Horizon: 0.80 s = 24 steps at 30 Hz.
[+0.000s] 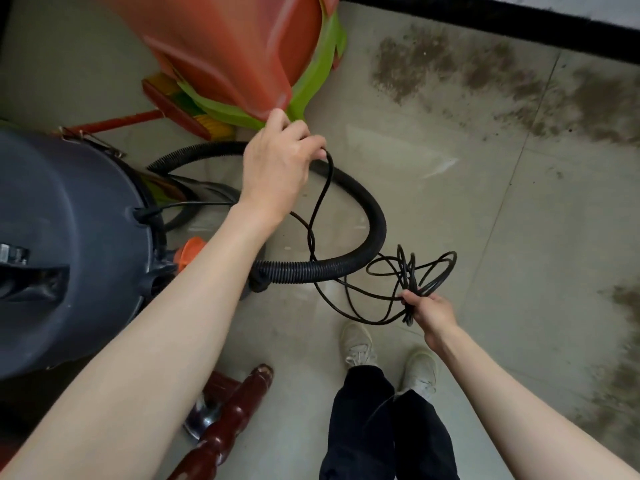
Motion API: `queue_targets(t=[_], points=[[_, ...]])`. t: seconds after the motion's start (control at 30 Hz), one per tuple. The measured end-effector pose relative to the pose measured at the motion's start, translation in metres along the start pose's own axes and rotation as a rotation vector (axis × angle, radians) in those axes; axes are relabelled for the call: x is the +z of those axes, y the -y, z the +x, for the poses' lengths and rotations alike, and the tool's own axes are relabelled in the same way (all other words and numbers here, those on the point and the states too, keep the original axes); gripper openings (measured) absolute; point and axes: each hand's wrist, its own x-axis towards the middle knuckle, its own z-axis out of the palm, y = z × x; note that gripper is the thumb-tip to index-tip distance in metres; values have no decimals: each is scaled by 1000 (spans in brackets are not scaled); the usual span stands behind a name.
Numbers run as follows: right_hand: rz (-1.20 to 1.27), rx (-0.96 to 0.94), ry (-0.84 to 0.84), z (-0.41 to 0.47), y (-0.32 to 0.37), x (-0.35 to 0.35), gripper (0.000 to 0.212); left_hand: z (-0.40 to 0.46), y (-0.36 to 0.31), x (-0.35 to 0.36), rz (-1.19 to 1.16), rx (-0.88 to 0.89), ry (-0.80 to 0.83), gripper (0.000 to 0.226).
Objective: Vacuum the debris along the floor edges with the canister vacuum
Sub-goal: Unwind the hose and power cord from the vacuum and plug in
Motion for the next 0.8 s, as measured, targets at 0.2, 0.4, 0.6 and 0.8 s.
queue_targets(t=[0.2, 0.4, 0.6, 0.8], points=[[41, 54, 4, -15, 15, 2, 12, 7, -5, -9, -69, -75, 53, 21], [76, 63, 14, -25, 21, 2, 13, 22, -1, -22, -116, 74, -6, 20], [52, 46, 11, -29, 24, 3, 17, 8, 0, -15, -144, 49, 149, 19], [-16, -6, -2, -21, 13, -5, 18, -67, -1, 5, -198, -478, 434, 22]])
